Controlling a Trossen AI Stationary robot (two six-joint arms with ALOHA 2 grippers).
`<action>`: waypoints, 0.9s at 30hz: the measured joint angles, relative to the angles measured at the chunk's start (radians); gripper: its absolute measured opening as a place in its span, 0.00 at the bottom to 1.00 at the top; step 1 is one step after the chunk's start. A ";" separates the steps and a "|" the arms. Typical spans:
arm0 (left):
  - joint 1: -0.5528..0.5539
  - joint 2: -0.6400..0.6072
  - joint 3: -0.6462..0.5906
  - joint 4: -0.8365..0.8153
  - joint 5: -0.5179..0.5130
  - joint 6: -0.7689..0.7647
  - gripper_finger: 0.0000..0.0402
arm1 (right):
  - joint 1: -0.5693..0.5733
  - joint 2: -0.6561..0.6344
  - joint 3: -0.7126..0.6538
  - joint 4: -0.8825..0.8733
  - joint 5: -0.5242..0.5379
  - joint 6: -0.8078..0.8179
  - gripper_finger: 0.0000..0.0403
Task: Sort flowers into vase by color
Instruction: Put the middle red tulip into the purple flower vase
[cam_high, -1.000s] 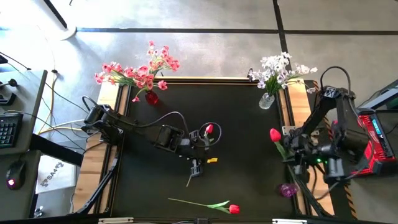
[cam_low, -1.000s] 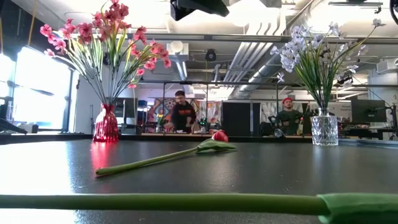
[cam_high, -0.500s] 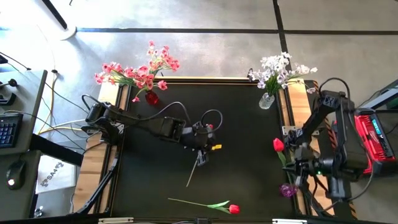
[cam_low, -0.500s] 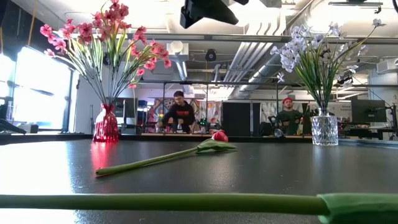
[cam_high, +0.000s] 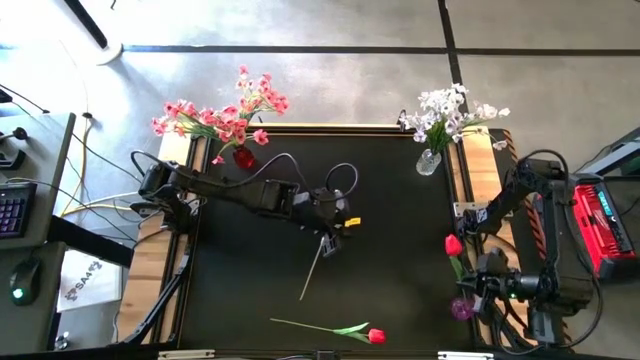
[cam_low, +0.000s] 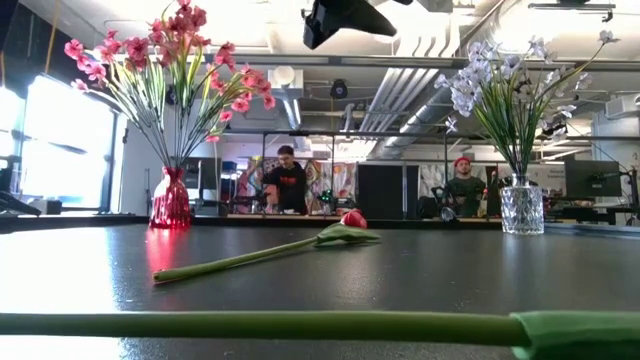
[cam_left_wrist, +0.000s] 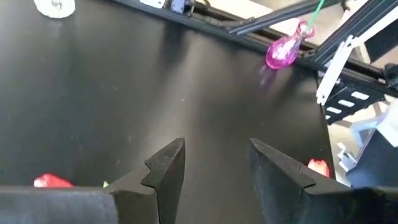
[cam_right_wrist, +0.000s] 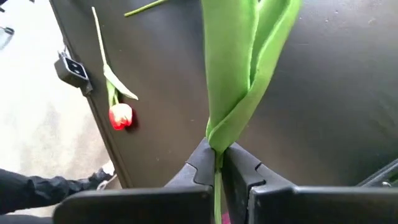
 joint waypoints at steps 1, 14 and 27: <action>0.003 0.000 0.000 0.006 0.001 0.003 0.40 | -0.003 -0.001 0.000 0.002 0.014 0.003 0.00; 0.016 0.000 0.000 0.021 0.054 0.007 0.40 | -0.008 0.000 0.001 -0.033 -0.019 -0.060 0.00; 0.016 0.000 0.000 0.177 0.053 0.007 0.40 | -0.007 0.000 -0.002 -0.020 0.097 -0.170 0.00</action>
